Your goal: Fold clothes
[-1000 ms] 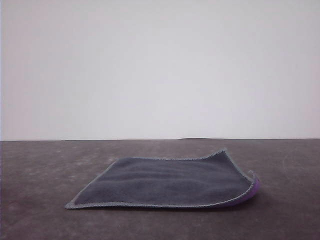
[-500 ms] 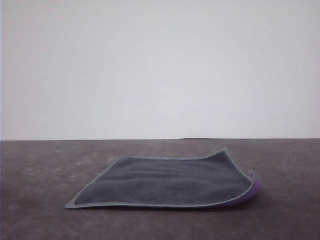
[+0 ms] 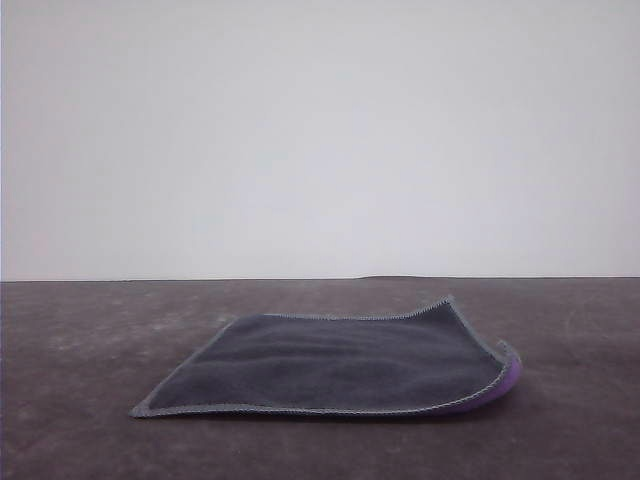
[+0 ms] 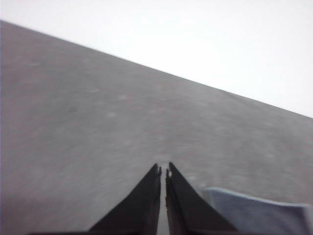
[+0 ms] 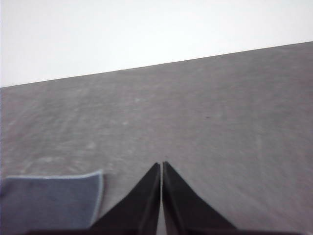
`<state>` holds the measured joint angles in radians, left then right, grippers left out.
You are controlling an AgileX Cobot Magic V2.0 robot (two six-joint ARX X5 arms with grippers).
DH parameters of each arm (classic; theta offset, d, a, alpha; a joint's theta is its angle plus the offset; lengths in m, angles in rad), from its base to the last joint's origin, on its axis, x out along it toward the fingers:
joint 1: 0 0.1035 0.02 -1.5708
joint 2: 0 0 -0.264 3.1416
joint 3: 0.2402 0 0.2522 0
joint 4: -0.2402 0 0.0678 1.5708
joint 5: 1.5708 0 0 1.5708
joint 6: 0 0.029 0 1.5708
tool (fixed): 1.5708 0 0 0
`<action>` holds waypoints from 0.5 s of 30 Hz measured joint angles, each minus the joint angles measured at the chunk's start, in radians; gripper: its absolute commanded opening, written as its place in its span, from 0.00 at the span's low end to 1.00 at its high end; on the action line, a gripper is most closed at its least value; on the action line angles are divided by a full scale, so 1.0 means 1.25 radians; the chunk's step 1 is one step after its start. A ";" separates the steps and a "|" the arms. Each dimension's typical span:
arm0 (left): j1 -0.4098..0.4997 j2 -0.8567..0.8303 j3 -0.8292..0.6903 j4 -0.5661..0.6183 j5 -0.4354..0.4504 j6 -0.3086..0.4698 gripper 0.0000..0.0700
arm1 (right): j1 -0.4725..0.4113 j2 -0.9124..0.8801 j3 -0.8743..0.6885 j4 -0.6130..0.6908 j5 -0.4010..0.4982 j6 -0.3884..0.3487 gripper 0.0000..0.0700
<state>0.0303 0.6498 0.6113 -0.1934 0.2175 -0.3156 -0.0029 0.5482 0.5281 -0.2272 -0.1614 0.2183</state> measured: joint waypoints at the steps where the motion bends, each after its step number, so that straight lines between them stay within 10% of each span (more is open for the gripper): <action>1: 0.000 0.038 0.032 0.003 0.024 0.000 0.02 | 0.000 0.038 0.028 0.000 -0.016 0.000 0.00; 15: -0.060 0.532 0.310 0.001 0.234 0.034 0.02 | 0.006 0.539 0.280 0.018 -0.297 -0.009 0.00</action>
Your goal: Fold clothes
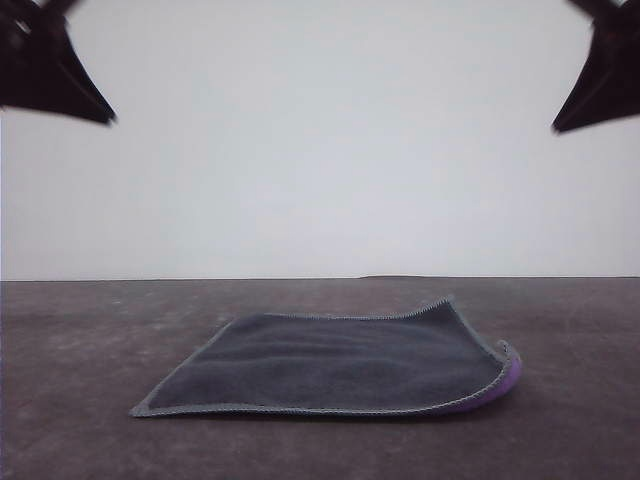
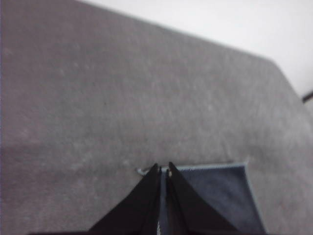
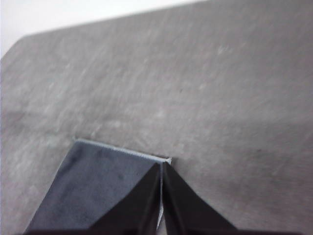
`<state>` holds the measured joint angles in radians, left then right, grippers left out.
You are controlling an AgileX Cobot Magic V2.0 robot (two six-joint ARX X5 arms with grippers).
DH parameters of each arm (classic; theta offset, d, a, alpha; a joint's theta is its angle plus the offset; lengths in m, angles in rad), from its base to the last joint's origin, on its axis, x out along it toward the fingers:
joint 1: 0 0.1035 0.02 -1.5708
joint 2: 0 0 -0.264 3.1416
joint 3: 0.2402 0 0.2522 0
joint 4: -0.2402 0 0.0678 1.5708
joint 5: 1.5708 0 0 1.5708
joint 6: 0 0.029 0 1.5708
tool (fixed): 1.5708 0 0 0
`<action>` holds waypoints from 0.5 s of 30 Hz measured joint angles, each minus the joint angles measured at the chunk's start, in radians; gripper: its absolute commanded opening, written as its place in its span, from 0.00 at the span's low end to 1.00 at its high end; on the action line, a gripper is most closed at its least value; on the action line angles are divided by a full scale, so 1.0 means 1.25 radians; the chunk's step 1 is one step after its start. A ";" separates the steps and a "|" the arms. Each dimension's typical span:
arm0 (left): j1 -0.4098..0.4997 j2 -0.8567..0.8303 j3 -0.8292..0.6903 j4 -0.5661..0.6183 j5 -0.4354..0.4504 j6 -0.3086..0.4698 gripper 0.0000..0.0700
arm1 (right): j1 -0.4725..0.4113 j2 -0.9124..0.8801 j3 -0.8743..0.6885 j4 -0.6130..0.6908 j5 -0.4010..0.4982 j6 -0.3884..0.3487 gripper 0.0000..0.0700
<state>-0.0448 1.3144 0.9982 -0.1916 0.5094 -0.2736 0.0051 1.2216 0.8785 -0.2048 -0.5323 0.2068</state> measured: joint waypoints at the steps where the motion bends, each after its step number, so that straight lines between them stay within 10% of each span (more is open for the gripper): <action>1: -0.007 0.026 0.009 0.000 0.002 0.008 0.02 | 0.002 0.026 0.004 0.008 -0.010 -0.001 0.00; 15: -0.103 0.307 0.052 0.001 0.009 0.069 0.02 | 0.084 0.272 0.007 0.086 -0.035 -0.017 0.00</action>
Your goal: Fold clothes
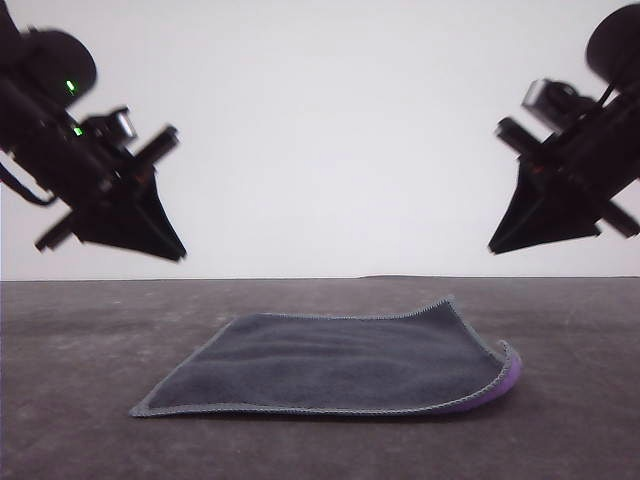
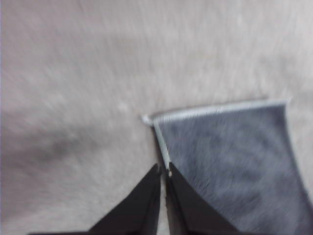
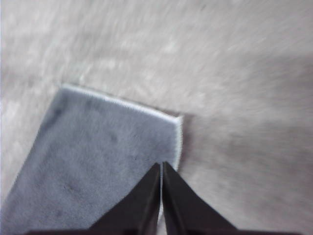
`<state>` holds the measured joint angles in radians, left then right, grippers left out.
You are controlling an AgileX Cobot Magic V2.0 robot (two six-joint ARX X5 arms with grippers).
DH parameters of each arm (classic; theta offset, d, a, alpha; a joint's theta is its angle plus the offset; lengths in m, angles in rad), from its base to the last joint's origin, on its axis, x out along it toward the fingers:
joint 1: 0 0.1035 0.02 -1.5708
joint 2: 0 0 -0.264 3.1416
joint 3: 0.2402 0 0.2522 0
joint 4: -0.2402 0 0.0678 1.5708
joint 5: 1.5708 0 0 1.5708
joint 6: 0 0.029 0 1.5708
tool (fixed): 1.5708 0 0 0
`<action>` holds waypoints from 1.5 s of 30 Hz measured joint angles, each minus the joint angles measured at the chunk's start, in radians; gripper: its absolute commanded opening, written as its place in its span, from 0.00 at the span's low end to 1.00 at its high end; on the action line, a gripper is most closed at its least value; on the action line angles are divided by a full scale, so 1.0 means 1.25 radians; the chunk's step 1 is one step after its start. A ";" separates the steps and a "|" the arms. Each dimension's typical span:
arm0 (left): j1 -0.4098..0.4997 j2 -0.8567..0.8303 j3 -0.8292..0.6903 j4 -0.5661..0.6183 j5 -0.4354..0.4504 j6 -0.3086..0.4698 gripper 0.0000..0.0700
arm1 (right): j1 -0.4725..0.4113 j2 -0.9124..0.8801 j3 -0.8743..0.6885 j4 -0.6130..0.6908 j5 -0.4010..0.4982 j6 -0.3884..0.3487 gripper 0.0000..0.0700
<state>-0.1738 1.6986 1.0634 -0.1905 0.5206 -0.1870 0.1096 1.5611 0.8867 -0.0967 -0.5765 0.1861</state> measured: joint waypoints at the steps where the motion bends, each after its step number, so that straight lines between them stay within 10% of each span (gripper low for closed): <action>1: -0.006 0.012 0.000 0.000 0.000 0.003 0.02 | 0.005 0.009 0.000 0.006 0.000 -0.001 0.00; 6: -0.033 0.048 0.000 -0.005 0.000 0.013 0.02 | 0.029 0.044 0.000 0.021 0.001 -0.003 0.01; 12: -0.052 0.048 0.000 0.000 0.001 0.016 0.07 | 0.045 0.048 0.000 0.022 0.000 -0.005 0.34; 16: -0.053 0.048 0.000 -0.001 0.001 0.017 0.59 | 0.052 0.048 0.000 0.022 0.001 -0.005 0.59; 18: -0.053 0.048 0.000 -0.001 0.001 0.018 0.68 | 0.053 0.048 0.000 0.022 0.001 -0.005 0.60; 45: -0.053 0.048 0.000 -0.006 0.001 0.017 0.68 | 0.053 0.048 0.000 0.012 0.003 -0.005 0.60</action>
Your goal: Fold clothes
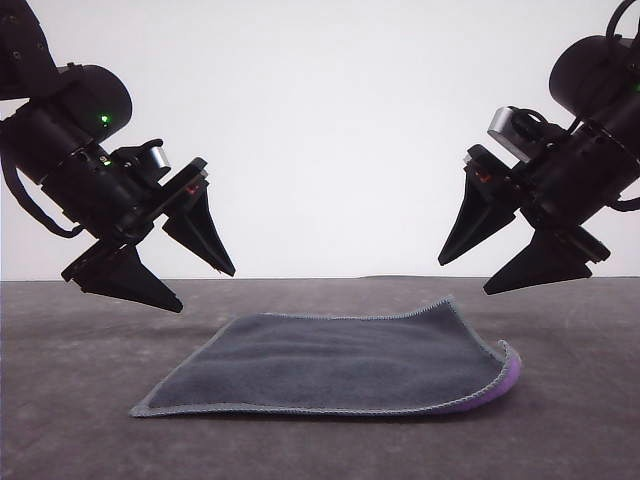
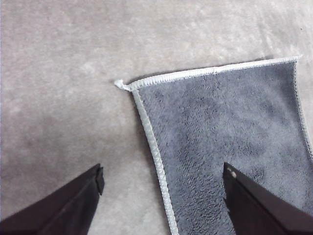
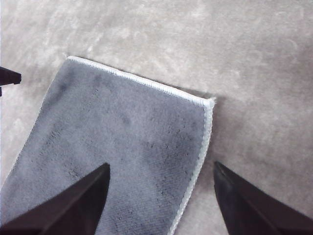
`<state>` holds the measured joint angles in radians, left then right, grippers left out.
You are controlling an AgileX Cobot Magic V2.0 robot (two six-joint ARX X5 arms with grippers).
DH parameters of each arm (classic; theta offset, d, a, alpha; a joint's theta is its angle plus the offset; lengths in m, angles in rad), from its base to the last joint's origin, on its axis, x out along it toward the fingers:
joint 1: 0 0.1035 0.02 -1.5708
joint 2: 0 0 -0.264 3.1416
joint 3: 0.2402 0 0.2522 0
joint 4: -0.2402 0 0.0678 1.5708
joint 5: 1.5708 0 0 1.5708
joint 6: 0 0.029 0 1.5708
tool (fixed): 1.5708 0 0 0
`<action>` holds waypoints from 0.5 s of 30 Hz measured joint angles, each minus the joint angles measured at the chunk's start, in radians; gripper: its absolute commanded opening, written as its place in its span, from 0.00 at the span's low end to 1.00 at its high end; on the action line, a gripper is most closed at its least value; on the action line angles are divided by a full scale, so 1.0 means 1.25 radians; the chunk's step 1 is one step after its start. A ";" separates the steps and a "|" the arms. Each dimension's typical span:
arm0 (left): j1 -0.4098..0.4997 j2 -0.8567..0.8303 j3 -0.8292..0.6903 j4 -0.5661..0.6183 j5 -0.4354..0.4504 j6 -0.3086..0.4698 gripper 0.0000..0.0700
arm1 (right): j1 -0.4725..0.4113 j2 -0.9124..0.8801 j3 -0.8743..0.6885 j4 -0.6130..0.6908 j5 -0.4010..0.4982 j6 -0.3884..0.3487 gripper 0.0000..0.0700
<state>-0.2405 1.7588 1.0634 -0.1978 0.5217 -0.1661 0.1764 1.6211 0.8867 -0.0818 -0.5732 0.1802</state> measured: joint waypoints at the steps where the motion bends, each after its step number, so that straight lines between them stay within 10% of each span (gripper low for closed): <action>1: 0.000 0.000 0.000 0.000 0.000 -0.001 0.68 | 0.000 0.000 0.000 0.000 0.002 0.000 0.60; 15: -0.004 0.062 0.133 -0.049 0.020 -0.008 0.68 | 0.000 0.046 0.051 0.011 0.018 0.000 0.60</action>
<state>-0.2455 1.8366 1.2294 -0.2596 0.5469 -0.1757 0.1764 1.6782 0.9507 -0.0678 -0.5511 0.1806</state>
